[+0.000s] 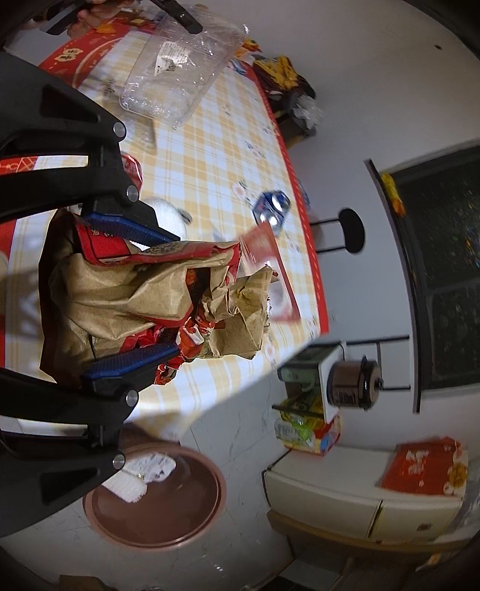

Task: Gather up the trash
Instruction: 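Carry the brown paper bag to the bin and open the right tool, then move the clear container over the bin and open the left tool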

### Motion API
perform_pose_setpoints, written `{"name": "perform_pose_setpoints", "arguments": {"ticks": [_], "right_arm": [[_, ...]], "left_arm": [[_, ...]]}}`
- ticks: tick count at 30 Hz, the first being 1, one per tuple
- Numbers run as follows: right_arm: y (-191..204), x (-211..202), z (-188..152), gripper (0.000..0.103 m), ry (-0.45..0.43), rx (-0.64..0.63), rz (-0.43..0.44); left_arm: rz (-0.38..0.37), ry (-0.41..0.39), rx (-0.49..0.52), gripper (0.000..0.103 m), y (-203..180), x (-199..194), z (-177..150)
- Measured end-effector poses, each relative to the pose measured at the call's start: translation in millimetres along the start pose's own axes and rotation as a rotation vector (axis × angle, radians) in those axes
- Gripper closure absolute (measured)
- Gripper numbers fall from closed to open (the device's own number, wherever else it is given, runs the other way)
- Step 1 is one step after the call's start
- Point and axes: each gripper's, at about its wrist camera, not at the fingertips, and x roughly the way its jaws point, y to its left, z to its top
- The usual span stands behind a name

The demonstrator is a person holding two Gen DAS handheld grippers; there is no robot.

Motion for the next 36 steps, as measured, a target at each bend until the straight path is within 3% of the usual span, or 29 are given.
{"name": "perform_pose_setpoints", "arguments": {"ticks": [12, 19, 24, 26, 28, 36], "right_arm": [[-160.7, -17.2, 5.2, 0.050, 0.005, 0.159, -0.102], [-241.5, -10.0, 7.3, 0.048, 0.027, 0.217, -0.107], [-271.2, 3.3, 11.9, 0.040, 0.048, 0.221, -0.066], [-278.7, 3.8, 15.0, 0.029, 0.039, 0.218, -0.064], [-282.2, 0.6, 19.7, 0.025, 0.020, 0.211, -0.044], [-304.1, -39.3, 30.0, 0.007, -0.041, 0.153, -0.037]], "left_arm": [[0.033, -0.049, 0.009, 0.083, -91.8, -9.1, 11.4], [0.050, -0.048, 0.019, 0.083, -159.4, -9.0, 10.1], [0.049, -0.053, 0.036, 0.083, -207.1, -9.4, 10.4], [0.045, -0.057, 0.048, 0.083, -221.9, -9.3, 10.6], [0.036, -0.058, 0.063, 0.083, -239.9, -9.0, 10.1], [-0.052, -0.046, 0.119, 0.083, -313.7, 4.3, 8.7]]}}
